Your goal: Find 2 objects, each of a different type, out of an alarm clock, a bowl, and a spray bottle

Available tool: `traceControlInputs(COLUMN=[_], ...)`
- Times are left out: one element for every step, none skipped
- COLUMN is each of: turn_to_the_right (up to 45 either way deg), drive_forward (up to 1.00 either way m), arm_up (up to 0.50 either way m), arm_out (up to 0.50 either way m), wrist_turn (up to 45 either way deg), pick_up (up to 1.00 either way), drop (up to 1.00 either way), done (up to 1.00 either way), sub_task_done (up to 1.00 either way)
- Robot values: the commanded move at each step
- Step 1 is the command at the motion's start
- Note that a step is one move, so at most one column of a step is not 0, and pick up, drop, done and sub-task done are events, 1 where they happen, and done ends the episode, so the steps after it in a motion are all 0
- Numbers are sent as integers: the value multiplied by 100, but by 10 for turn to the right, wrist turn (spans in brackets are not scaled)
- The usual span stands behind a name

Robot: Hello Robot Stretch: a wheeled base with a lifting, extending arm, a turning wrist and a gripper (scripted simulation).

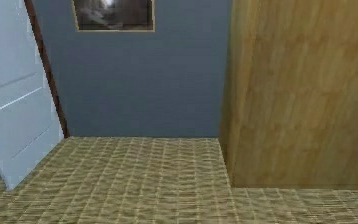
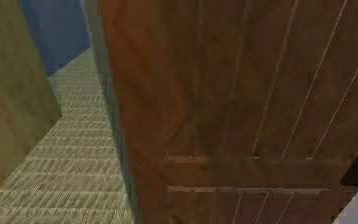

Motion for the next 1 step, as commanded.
traceControlInputs(turn_to_the_right=[0], drive_forward=[35], arm_up=[0], arm_out=[0], wrist_turn=[0], pick_up=[0], drop=[0], done=[0], sub_task_done=[0])
